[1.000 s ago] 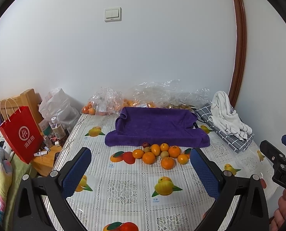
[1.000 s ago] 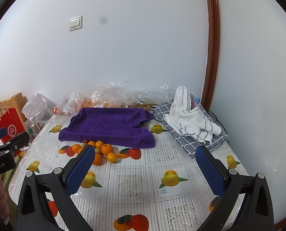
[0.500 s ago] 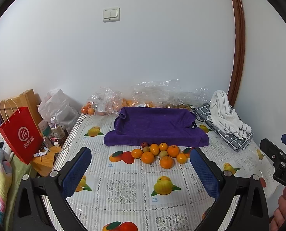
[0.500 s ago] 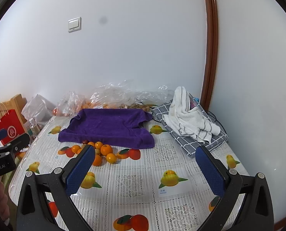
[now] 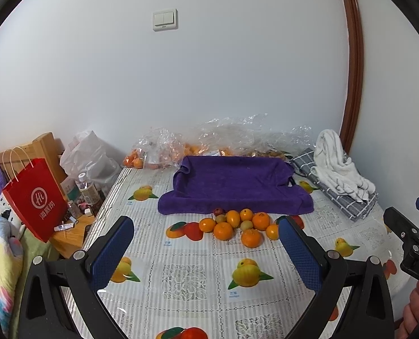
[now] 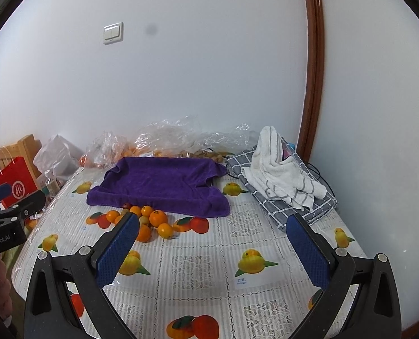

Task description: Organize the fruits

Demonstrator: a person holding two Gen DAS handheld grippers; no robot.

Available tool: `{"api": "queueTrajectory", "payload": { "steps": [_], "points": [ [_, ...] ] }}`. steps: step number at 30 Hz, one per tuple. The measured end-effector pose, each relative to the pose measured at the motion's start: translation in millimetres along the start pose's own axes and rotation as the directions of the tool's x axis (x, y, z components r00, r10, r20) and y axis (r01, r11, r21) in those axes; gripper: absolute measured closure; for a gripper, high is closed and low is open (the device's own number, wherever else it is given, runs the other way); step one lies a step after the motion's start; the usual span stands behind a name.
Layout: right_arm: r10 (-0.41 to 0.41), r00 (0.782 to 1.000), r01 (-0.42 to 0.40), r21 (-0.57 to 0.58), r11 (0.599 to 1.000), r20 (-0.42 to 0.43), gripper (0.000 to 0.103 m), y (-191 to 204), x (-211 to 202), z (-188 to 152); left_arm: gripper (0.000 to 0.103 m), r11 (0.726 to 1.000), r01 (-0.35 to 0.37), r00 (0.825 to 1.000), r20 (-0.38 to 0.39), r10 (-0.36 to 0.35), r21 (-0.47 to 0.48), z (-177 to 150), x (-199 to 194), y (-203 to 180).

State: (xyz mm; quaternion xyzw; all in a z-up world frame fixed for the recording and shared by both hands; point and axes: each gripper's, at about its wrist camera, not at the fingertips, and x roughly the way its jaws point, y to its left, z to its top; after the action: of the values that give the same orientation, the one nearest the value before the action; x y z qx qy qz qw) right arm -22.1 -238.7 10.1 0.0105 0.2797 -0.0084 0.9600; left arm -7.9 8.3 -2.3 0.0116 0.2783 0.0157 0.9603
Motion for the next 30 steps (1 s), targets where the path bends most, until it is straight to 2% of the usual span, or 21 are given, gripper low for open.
{"api": "queueTrajectory", "payload": {
  "steps": [6,9,13,16,17,19,22,26,28,30],
  "points": [
    [-0.032,0.999,0.033,-0.069,0.997,0.014,0.001,-3.4,20.2,-0.6,0.000,0.999,-0.004,0.999,-0.034,0.003,-0.032,1.7,27.9,16.8],
    [-0.022,1.000,0.022,-0.083,0.996,-0.004,0.001,-5.1,40.8,-2.7,0.000,0.999,0.011,0.998,-0.063,-0.014,-0.052,-1.1,50.4,27.5],
    [0.032,0.998,-0.035,-0.063,0.997,-0.055,0.002,-2.1,79.7,-12.1,0.000,0.997,-0.009,0.994,-0.107,0.001,-0.074,-11.7,83.3,42.0],
    [0.074,0.991,-0.081,-0.061,0.995,-0.114,0.007,7.3,111.7,-23.3,0.000,0.998,-0.024,0.990,-0.143,0.016,-0.054,-22.2,105.4,49.7],
    [0.069,0.987,-0.080,-0.071,0.994,-0.144,0.009,11.1,124.7,-27.8,0.000,0.998,-0.047,0.987,-0.154,0.041,-0.038,-26.5,113.2,51.4],
    [0.113,0.971,-0.129,-0.062,0.990,-0.212,0.019,19.2,150.0,-36.5,0.000,0.998,-0.064,0.980,-0.188,0.061,-0.010,-35.6,130.7,54.6],
    [0.213,0.927,-0.228,-0.014,0.974,-0.309,0.034,28.8,184.4,-48.3,0.001,0.997,-0.072,0.969,-0.238,0.067,-0.011,-49.5,155.8,65.7],
    [0.233,0.921,-0.253,-0.025,0.967,-0.312,0.036,43.0,207.9,-56.5,0.003,0.997,-0.078,0.957,-0.281,0.069,-0.020,-64.0,176.9,79.6],
    [0.265,0.910,-0.289,-0.032,0.957,-0.319,0.038,50.0,215.5,-58.5,0.003,0.997,-0.073,0.954,-0.293,0.063,-0.023,-70.1,182.9,84.5],
    [0.276,0.902,-0.308,-0.048,0.950,-0.332,0.039,55.8,222.8,-61.1,0.011,0.998,-0.054,0.956,-0.291,0.041,-0.036,-75.2,187.8,88.6]
  ]
}}
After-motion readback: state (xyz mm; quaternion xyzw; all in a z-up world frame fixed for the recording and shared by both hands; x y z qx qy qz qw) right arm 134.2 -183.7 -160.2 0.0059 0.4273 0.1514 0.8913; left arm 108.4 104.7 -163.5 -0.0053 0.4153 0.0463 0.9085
